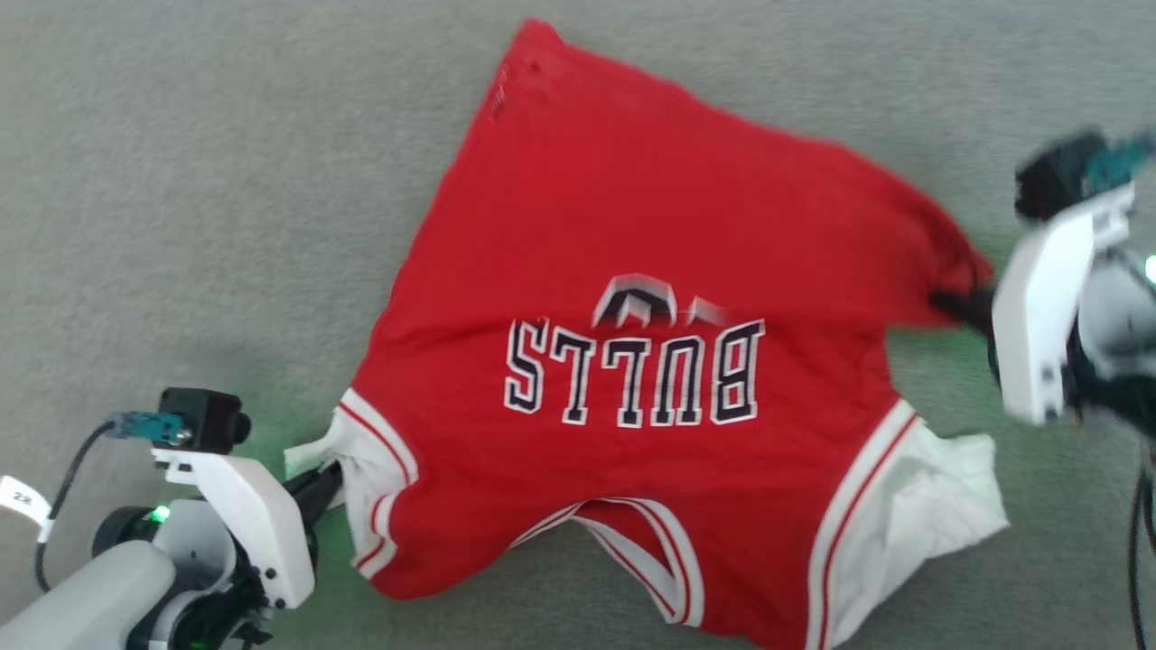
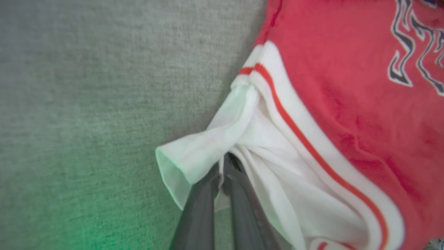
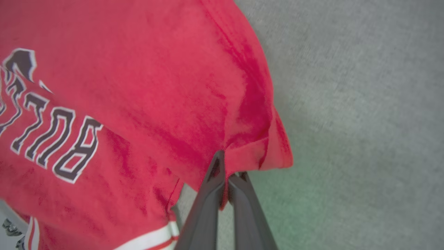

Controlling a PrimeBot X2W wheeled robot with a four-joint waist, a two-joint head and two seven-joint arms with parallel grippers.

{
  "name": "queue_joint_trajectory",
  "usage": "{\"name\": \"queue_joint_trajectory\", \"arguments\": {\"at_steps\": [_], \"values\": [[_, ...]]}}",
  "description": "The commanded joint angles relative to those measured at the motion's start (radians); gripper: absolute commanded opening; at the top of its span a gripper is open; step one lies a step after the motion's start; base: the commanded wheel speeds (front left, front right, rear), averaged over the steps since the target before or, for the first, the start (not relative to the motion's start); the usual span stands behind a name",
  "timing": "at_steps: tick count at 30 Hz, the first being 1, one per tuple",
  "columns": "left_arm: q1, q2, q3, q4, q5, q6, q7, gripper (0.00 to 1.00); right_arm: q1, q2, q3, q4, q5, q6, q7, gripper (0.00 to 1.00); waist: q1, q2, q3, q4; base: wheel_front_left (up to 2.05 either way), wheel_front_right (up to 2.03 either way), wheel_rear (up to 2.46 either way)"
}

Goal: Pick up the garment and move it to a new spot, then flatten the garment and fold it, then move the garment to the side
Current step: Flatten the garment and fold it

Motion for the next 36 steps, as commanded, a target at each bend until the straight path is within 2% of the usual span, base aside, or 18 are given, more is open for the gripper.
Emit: {"name": "queue_joint_trajectory", "arguments": {"at_steps": [1,7,10,12,13,14,15,16,20,31,36], "values": [[-0.04,-0.024,0.025,0.02,-0.004,0.033,-0.009,0.0,0.072,0.006,-0.035,-0.052,0.005,0.0,0.02,0.0,0.0,0.0,-0.017,-0.028,0.0,0.0,0.0],[-0.032,-0.003,0.019,-0.013,0.002,0.043,0.003,0.0,0.34,0.079,-0.167,-0.238,-0.037,0.0,0.092,0.0,0.0,0.0,-0.02,-0.047,0.0,0.0,0.0],[-0.037,-0.005,0.017,-0.016,0.006,0.047,0.006,0.0,0.425,0.128,-0.201,-0.262,-0.071,0.0,0.086,0.0,0.0,0.0,-0.017,-0.052,0.0,0.0,0.0],[-0.038,-0.009,0.018,-0.014,0.005,0.047,0.005,0.0,0.453,0.167,-0.211,-0.233,-0.095,0.0,0.058,0.0,0.0,0.0,-0.014,-0.055,0.0,0.0,0.0],[-0.039,-0.011,0.018,-0.013,0.004,0.046,0.006,0.0,0.459,0.176,-0.212,-0.217,-0.11,0.0,0.039,0.15,0.0,0.0,-0.014,-0.056,0.0,0.0,0.0],[-0.04,-0.012,0.017,-0.012,0.005,0.042,0.007,0.0,0.459,0.175,-0.207,-0.202,-0.13,-0.001,0.018,0.44,0.0,0.0,-0.014,-0.055,0.0,0.0,0.0],[-0.042,-0.013,0.017,-0.01,0.006,0.04,0.007,0.0,0.457,0.173,-0.198,-0.188,-0.137,-0.001,-0.003,0.86,0.0,0.0,-0.014,-0.055,0.0,0.0,0.0],[-0.044,-0.014,0.016,-0.008,0.007,0.039,0.007,0.0,0.454,0.175,-0.194,-0.176,-0.143,-0.001,-0.022,1.0,0.0,0.0,-0.015,-0.055,0.0,0.0,0.0],[-0.048,-0.017,0.017,-0.004,0.007,0.036,0.004,0.0,0.441,0.171,-0.197,-0.191,-0.136,-0.001,-0.054,1.0,0.0,0.0,-0.019,-0.054,0.0,0.0,0.0],[-0.023,-0.028,0.011,-0.005,0.003,0.044,-0.01,0.0,0.382,0.15,-0.285,-0.485,-0.165,0.0,-0.073,1.0,0.0,0.0,-0.038,-0.02,0.0,0.0,0.0],[-0.038,-0.056,0.003,0.0,0.005,0.03,-0.011,0.0,0.284,0.132,-0.257,-0.488,-0.178,0.0,-0.124,1.0,0.0,0.0,-0.036,0.025,0.0,0.0,0.0]]}}
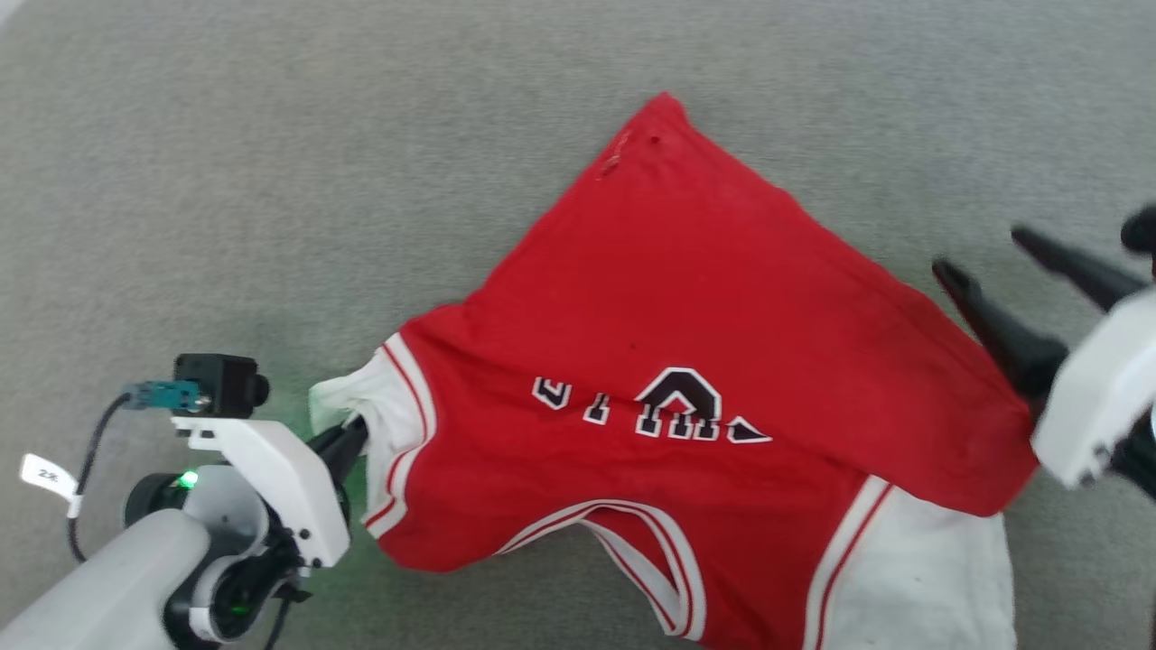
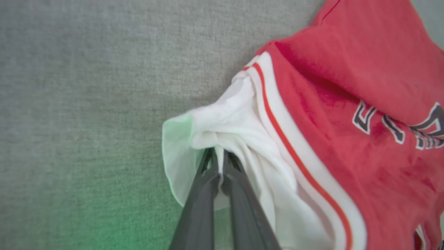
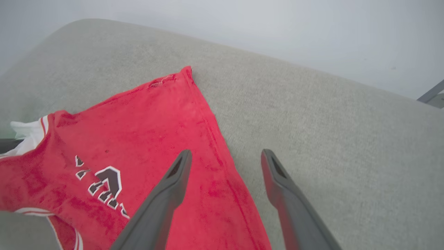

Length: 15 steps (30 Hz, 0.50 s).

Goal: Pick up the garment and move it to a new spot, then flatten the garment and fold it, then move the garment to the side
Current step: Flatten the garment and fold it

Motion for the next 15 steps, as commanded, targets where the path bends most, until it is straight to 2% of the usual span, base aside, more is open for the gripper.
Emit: {"name": "queue_joint_trajectory", "arguments": {"at_steps": [1,6,9,15], "values": [[0.0,-0.011,-0.015,0.01,-0.001,-0.003,0.004,0.0,-0.027,-0.002,0.014,0.017,0.002,0.0,-0.018,1.0,0.0,0.0,0.001,0.022,0.0,0.0,0.0],[-0.032,-0.055,-0.034,0.03,0.018,-0.027,0.015,0.0,-0.183,-0.016,0.115,0.185,0.019,0.0,-0.075,1.0,0.0,0.0,0.007,0.088,0.0,0.0,0.0],[-0.056,-0.081,-0.046,0.053,0.029,-0.044,0.022,0.0,-0.291,-0.044,0.192,0.32,0.034,0.0,-0.096,1.0,0.0,0.0,0.012,0.132,0.0,0.0,0.0],[-0.097,-0.143,-0.065,0.104,0.042,-0.076,0.025,0.0,-0.489,-0.047,0.317,0.637,0.068,0.0,-0.136,1.0,0.0,0.0,0.029,0.212,0.0,0.0,0.0]]}}
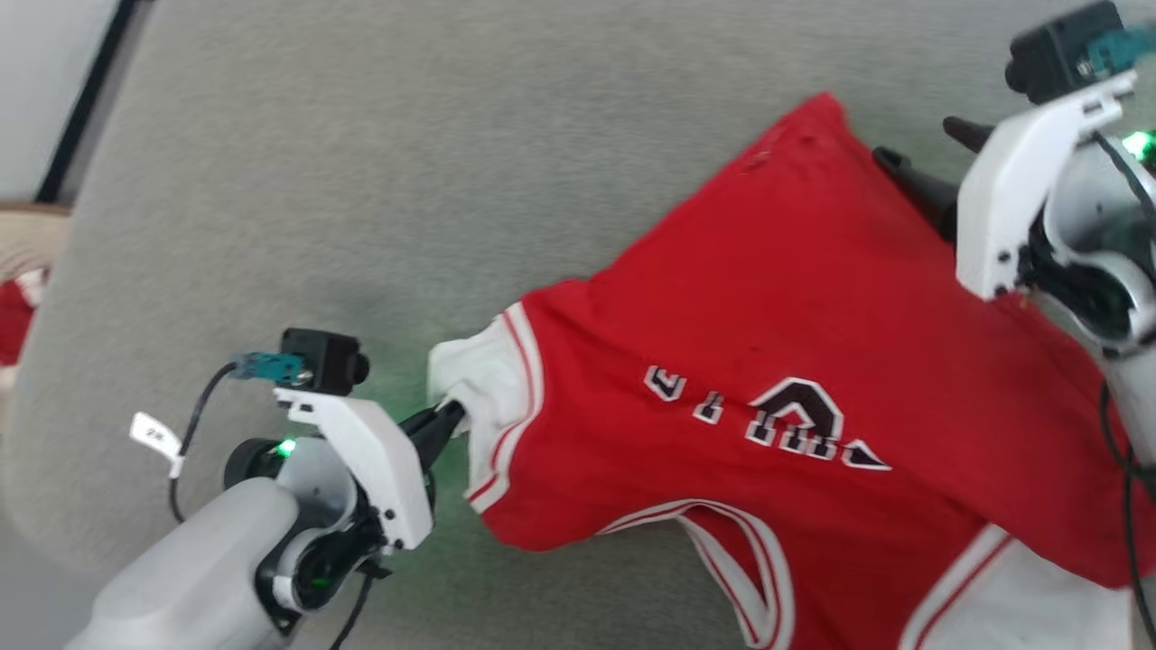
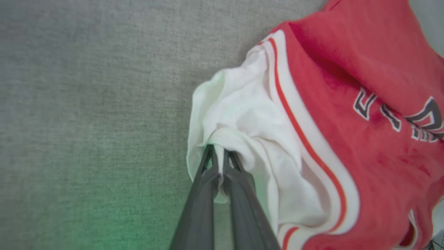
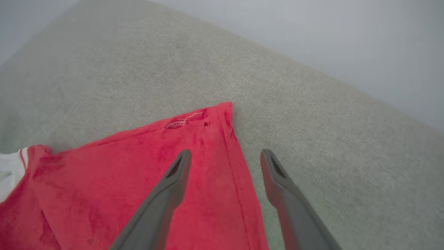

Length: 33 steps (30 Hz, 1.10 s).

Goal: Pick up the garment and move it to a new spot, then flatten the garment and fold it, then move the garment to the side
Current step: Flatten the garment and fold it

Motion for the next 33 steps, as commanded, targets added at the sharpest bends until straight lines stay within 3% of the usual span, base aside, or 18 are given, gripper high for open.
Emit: {"name": "queue_joint_trajectory", "arguments": {"at_steps": [1,9,16,17,18,22,26,33], "values": [[-0.009,-0.005,-0.005,0.016,0.009,-0.007,0.003,0.0,-0.029,-0.001,0.026,0.044,0.008,0.0,-0.009,1.0,-0.0001,0.0,0.012,0.038,0.0,0.0,0.0],[-0.039,-0.056,-0.019,0.084,0.019,-0.046,-0.004,0.0,-0.202,0.006,0.232,0.371,0.051,0.0,0.075,1.0,-0.0001,0.0,0.032,0.091,0.0,0.0,0.0],[-0.059,-0.081,-0.021,0.13,0.017,-0.07,-0.004,0.0,-0.183,0.035,0.387,0.564,0.098,0.0,0.221,1.0,-0.0001,0.0,0.038,0.099,0.0,0.0,0.0],[-0.064,-0.081,-0.022,0.137,0.019,-0.075,-0.001,0.0,-0.187,0.034,0.398,0.583,0.107,0.0,0.231,0.46,-0.0001,0.0,0.038,0.098,0.0,0.0,0.0],[-0.07,-0.082,-0.022,0.142,0.021,-0.078,0.001,0.0,-0.199,0.033,0.402,0.592,0.111,0.0,0.216,0.0,-0.0001,0.0,0.038,0.096,0.0,0.0,0.0],[-0.102,-0.069,-0.012,0.161,0.014,-0.093,0.018,0.0,-0.274,0.03,0.415,0.562,0.141,0.0,0.142,0.0,-0.0001,0.0,0.034,0.08,0.0,0.0,0.0],[-0.148,-0.032,0.004,0.152,0.016,-0.099,0.045,0.0,-0.338,-0.014,0.435,0.5,0.169,0.0,0.066,0.0,-0.0001,0.0,0.021,0.05,0.0,0.0,0.0],[-0.284,0.086,0.034,0.109,0.047,-0.074,0.138,0.0,-0.381,-0.092,0.434,0.401,0.224,0.0,-0.028,0.0,-0.0001,0.0,-0.007,-0.023,0.0,0.0,0.0]]}}
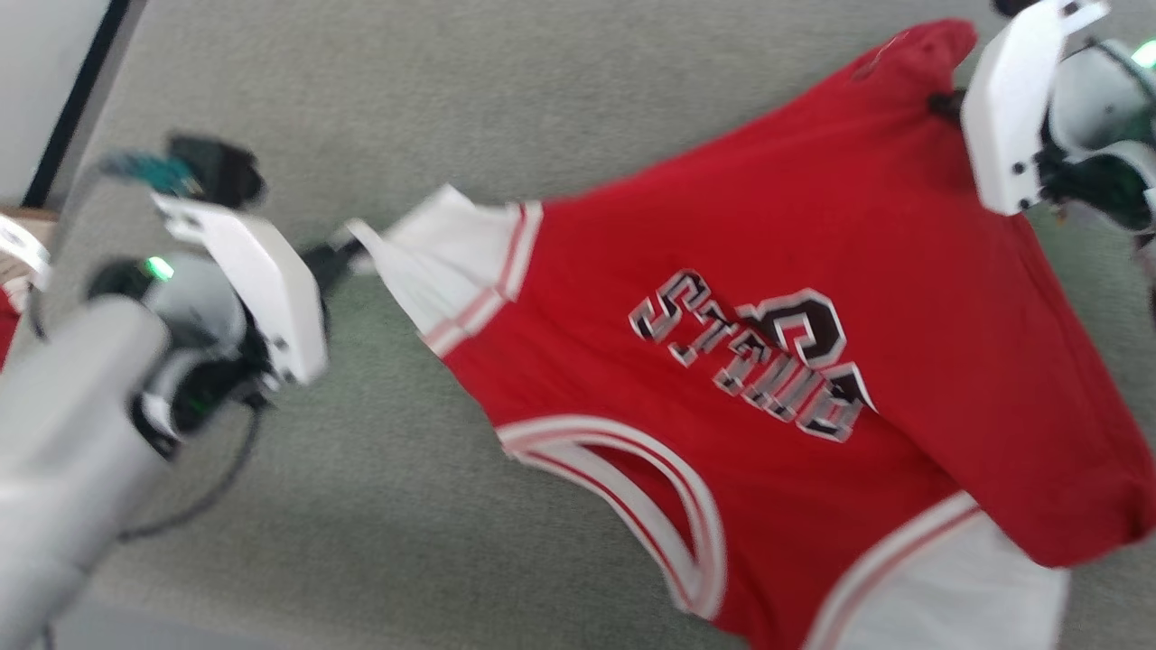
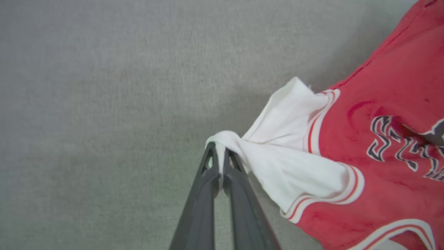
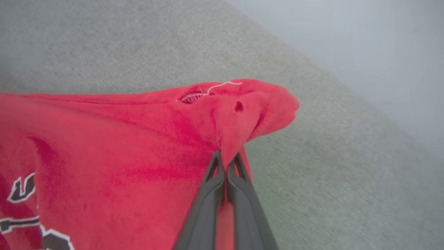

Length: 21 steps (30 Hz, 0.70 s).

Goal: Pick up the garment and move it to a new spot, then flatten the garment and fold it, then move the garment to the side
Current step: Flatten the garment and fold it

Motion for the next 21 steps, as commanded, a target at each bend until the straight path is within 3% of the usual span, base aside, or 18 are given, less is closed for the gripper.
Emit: {"name": "queue_joint_trajectory", "arguments": {"at_steps": [1,8,13,21], "values": [[-0.039,0.024,0.012,-0.009,0.007,0.012,0.024,0.0,-0.01,-0.024,-0.005,-0.016,0.005,-0.001,-0.015,0.0,0.0,0.0,-0.017,-0.032,0.0,0.0,0.0],[-0.255,0.098,0.042,-0.02,0.055,0.029,0.159,0.0,-0.038,-0.087,-0.073,-0.101,0.019,-0.001,-0.061,0.0,0.0,0.0,-0.048,-0.115,0.0,0.0,0.0],[-0.386,0.082,0.06,0.008,0.056,0.031,0.226,0.0,-0.06,-0.093,-0.142,-0.131,0.006,-0.001,-0.047,0.0,0.0,0.0,-0.067,-0.153,0.0,0.0,0.0],[-0.572,0.023,0.061,0.117,0.094,0.008,0.285,0.0,-0.11,-0.042,-0.228,-0.157,-0.058,-0.001,-0.019,0.0,0.0,0.0,-0.065,-0.201,0.0,0.0,0.0]]}}
